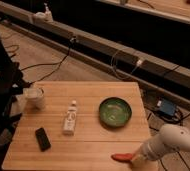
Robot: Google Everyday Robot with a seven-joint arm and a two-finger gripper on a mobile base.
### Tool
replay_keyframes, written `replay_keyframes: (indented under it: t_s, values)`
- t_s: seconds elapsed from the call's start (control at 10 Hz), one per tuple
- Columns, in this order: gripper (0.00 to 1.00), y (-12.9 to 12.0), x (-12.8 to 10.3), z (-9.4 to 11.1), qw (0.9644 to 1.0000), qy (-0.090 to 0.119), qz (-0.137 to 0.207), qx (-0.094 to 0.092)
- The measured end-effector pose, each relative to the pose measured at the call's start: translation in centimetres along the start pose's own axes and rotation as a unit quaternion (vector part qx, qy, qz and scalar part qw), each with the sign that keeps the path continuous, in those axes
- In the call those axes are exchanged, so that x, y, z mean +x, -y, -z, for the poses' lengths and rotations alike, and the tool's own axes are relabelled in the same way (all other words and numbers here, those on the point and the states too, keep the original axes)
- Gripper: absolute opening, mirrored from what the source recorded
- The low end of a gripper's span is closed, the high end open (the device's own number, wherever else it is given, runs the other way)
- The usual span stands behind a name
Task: Drag the pepper across the table
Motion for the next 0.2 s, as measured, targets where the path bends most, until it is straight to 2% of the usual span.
replay_keyframes:
  t_s: [0.2]
  values:
    - [0.13,0.12,1.09,0.76,0.9998,0.004,-0.019,0.009]
